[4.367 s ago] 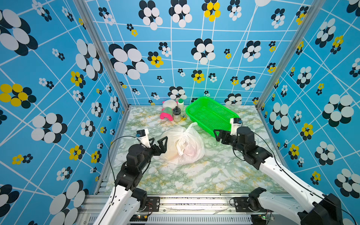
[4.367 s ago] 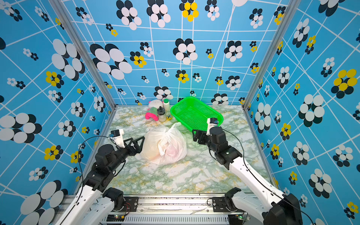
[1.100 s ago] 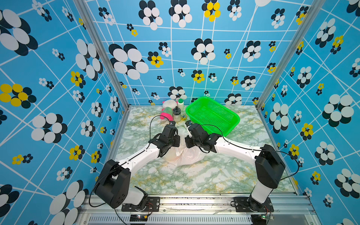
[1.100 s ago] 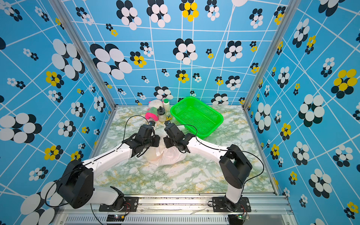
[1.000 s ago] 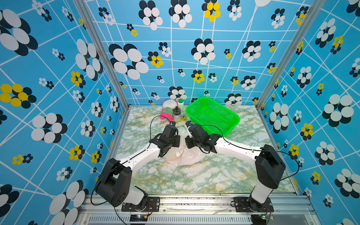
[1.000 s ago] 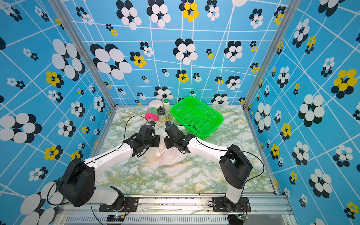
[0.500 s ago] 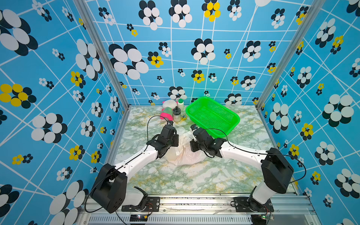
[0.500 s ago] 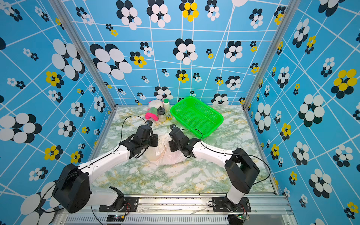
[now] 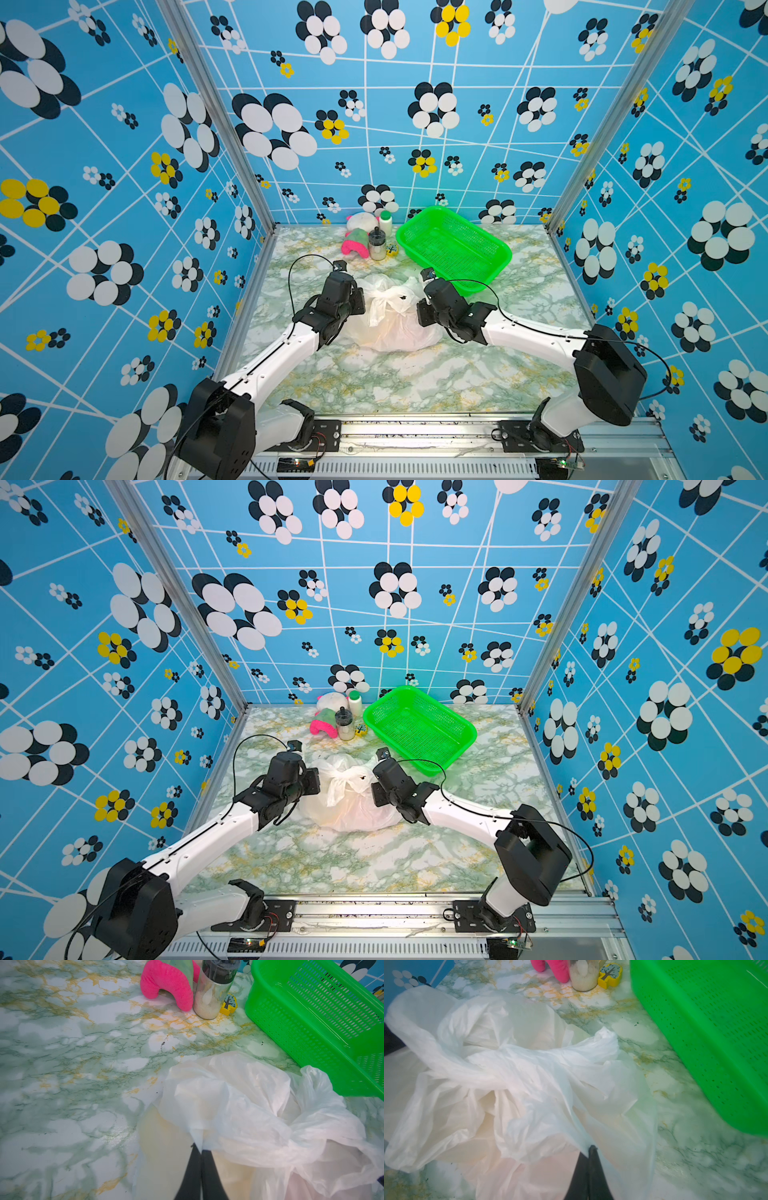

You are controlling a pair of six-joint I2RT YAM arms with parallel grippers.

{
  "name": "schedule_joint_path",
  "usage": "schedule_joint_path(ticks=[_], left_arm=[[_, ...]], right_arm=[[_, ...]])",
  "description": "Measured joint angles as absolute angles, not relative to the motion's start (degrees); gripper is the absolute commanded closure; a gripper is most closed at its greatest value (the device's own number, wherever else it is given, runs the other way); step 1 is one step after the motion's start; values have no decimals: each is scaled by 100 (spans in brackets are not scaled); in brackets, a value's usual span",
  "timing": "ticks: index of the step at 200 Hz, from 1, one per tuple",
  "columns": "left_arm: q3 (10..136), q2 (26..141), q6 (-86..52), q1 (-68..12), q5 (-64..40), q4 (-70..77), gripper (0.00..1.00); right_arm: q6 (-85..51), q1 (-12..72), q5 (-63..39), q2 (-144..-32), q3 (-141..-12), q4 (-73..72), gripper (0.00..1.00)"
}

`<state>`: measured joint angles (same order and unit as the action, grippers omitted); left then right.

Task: Untie the knot of the plastic bag and take out the fruit
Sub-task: Untie the plastic bag at the center of the table.

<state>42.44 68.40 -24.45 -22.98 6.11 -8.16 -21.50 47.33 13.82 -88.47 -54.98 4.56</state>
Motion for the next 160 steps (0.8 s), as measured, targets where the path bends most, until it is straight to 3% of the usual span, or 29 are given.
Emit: schedule_joint_path(ticks=[39, 72, 109, 130, 160], left_arm=[[4040, 6455, -2449, -2206, 517, -825, 100], [3979, 6300, -2462, -2163, 392, -821, 100], [3979, 6292, -2456, -2167, 231, -825, 100], [3979, 6287, -2438, -2180, 193, -838, 100], [3979, 6287, -2436, -2217, 187, -862, 100]], right_arm=[[-2241, 4683, 1452, -8512, -4995, 102, 100], [-2178, 4672, 1278, -8381, -4864, -47, 58], [-2038, 4674, 1133, -8055, -4886, -12, 33], [-1874, 4674, 1105, -7894, -5168, 117, 26], [-1708, 4685, 1103, -8294, -6114, 320, 27]])
